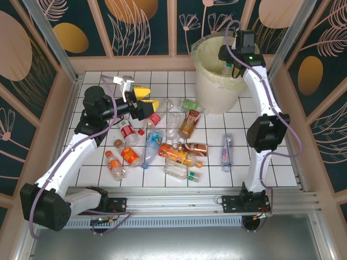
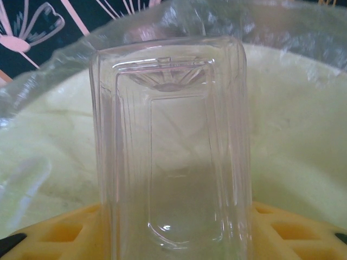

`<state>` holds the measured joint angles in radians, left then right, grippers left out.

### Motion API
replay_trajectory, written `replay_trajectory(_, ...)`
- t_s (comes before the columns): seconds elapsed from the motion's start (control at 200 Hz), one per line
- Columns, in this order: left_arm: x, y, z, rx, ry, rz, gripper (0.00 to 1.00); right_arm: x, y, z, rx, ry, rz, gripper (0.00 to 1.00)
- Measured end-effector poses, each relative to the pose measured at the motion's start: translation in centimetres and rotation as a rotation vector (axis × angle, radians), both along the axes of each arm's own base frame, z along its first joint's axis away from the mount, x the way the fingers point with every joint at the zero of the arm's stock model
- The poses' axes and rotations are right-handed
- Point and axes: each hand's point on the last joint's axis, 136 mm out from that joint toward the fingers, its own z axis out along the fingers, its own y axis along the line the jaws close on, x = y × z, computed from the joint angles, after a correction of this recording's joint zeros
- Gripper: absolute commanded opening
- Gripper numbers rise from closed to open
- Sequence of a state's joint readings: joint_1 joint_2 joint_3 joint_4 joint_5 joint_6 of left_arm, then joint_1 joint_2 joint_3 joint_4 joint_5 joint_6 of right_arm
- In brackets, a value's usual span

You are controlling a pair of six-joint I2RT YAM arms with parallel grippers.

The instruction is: Put the plastic bottles in the bin

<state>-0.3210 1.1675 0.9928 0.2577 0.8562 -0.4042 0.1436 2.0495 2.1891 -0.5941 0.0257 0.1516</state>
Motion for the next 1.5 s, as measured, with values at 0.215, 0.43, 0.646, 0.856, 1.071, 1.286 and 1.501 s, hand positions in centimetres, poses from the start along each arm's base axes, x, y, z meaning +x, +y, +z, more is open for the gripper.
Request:
replay_trajectory(0.215, 0.0, 0.0, 0.0, 0.002, -0.004, 0.000, 0.98, 0.3, 0.0, -3.3, -0.001, 0.092, -0.008, 0.56)
replay_trajectory(0.43, 0.0, 0.0, 0.0, 0.003, -0.007, -0.002, 0.99, 0.7, 0.0, -5.1, -0.010, 0.153, -0.009, 0.56)
replay_trajectory(0.646, -0.1, -0.2, 0.0, 0.003, -0.007, -0.005, 0.98, 0.9, -0.3, -5.8, -0.013, 0.182, -0.016, 0.56)
replay_trajectory(0.856, -0.3, -0.4, 0.0, 0.005, -0.010, -0.012, 0.98, 0.9, -0.1, -6.7, -0.001, 0.203, 0.000, 0.56)
replay_trajectory(1.071, -0.1, -0.4, -0.2, 0.007, -0.004, -0.012, 0.98, 1.0, -0.1, -7.8, -0.001, 0.228, 0.002, 0.59)
replay_trajectory(1.286, 0.0, -0.4, -0.3, 0.008, -0.001, -0.012, 0.99, 1.0, 0.1, -8.6, 0.006, 0.246, 0.013, 0.62)
replay_trajectory(1.501, 0.0, -0.5, -0.4, 0.009, 0.001, -0.012, 0.99, 1.0, 0.2, -8.6, 0.014, 0.248, 0.017, 0.68)
